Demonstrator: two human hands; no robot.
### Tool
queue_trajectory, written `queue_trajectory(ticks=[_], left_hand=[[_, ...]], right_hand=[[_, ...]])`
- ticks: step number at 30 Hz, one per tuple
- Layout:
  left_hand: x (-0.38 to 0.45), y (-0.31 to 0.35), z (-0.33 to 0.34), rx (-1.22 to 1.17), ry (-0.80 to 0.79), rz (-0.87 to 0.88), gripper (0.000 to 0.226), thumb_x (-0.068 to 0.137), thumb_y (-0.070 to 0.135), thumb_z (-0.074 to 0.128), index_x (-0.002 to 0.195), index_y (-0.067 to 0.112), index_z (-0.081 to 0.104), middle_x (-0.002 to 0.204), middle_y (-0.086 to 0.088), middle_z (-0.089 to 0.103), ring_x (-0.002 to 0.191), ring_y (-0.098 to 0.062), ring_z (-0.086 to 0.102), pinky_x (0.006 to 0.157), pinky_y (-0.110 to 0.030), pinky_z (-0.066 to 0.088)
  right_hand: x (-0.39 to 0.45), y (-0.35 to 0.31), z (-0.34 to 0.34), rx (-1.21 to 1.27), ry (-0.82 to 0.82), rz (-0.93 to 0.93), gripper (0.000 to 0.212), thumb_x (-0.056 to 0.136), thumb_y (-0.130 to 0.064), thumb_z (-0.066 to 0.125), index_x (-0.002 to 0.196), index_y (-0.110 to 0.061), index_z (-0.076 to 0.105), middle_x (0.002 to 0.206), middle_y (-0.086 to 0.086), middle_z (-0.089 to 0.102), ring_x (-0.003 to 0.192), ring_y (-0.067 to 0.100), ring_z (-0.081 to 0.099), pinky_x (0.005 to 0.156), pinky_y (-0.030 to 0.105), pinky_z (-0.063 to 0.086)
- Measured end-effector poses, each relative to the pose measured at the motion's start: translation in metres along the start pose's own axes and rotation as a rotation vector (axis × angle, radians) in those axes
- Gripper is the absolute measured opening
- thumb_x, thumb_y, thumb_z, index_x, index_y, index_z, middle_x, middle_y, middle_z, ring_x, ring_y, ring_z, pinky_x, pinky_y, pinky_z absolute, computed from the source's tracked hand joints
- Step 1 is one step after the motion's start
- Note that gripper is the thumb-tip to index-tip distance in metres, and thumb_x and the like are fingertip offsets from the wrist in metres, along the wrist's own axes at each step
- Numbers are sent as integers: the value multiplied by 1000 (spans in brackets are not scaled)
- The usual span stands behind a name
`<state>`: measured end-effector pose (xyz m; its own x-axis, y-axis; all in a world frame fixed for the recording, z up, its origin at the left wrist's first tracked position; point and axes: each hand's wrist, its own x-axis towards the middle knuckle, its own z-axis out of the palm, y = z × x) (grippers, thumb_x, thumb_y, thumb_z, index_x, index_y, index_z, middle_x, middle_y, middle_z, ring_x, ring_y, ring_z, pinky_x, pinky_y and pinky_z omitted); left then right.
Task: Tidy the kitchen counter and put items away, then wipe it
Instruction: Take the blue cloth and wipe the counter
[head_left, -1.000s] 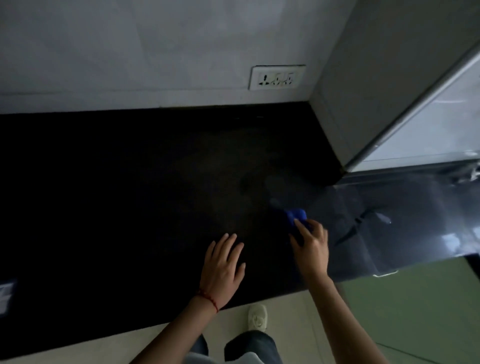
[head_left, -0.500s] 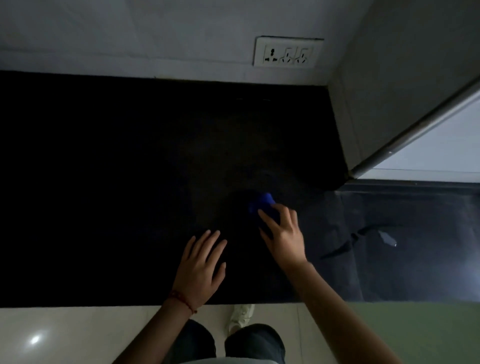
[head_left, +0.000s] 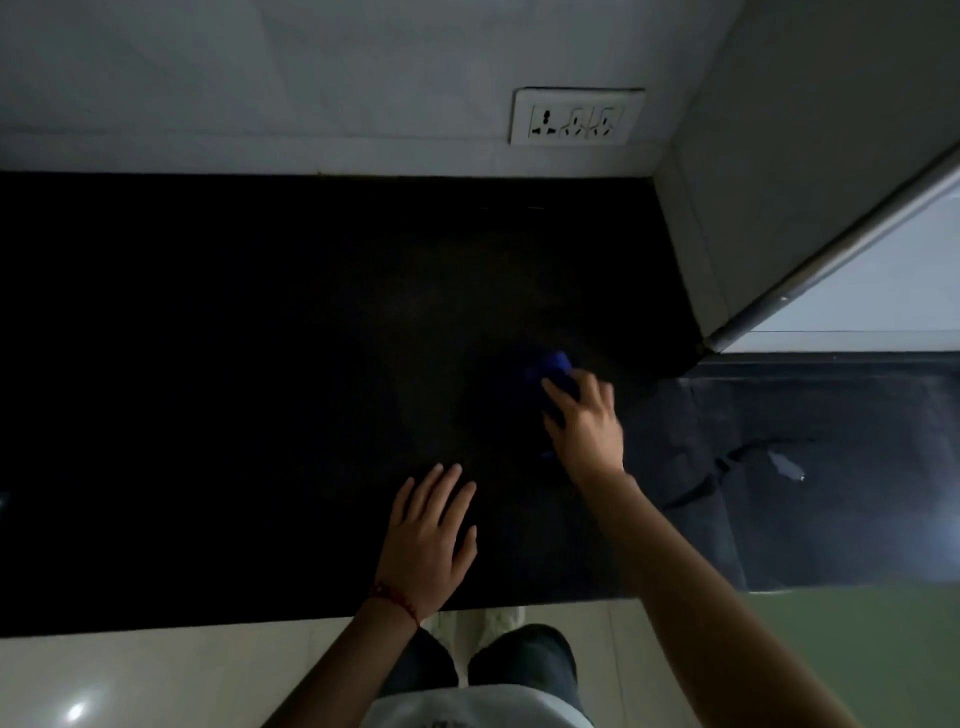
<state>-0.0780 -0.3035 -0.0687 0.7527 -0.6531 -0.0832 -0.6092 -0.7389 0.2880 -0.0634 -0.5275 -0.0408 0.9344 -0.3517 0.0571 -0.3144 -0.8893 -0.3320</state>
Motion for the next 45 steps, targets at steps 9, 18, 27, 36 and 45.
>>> queue_trajectory(ticks=[9, 18, 27, 36, 45], left_hand=[[-3, -4, -2, -32, -6, 33, 45, 85, 35, 40, 122, 16, 57, 134, -8, 56, 126, -26, 50, 103, -50, 39], [4, 26, 2, -34, 29, 56, 46, 84, 34, 38, 116, 11, 61, 130, -16, 57, 123, -34, 52, 101, -53, 38], [35, 148, 39, -50, -8, 317, 43, 78, 30, 62, 117, 13, 60, 129, -13, 58, 122, -29, 53, 103, -50, 36], [41, 205, 61, 57, -68, 201, 46, 83, 32, 43, 121, 12, 58, 130, -14, 58, 122, -28, 54, 100, -49, 43], [39, 207, 60, 67, -89, 152, 51, 94, 39, 19, 126, 15, 51, 134, -12, 54, 125, -26, 50, 105, -46, 37]], right_hand=[[-69, -7, -3, 19, 31, 72, 46, 75, -12, 71, 120, -12, 61, 127, 18, 53, 111, 39, 51, 66, 42, 58], [-108, 49, -44, 66, 279, 249, 47, 67, -1, 77, 113, -8, 66, 115, 23, 59, 99, 42, 56, 77, 43, 52], [-138, 163, -83, 101, 409, 526, 40, 70, 1, 73, 110, -3, 67, 112, 27, 58, 96, 46, 53, 81, 46, 50], [-98, 211, -82, 23, 133, 461, 44, 82, -17, 64, 125, -14, 56, 135, 19, 44, 120, 40, 39, 75, 49, 54], [-93, 264, -100, 1, 148, 278, 42, 78, -10, 68, 119, -8, 61, 125, 23, 53, 110, 44, 49, 71, 50, 55]])
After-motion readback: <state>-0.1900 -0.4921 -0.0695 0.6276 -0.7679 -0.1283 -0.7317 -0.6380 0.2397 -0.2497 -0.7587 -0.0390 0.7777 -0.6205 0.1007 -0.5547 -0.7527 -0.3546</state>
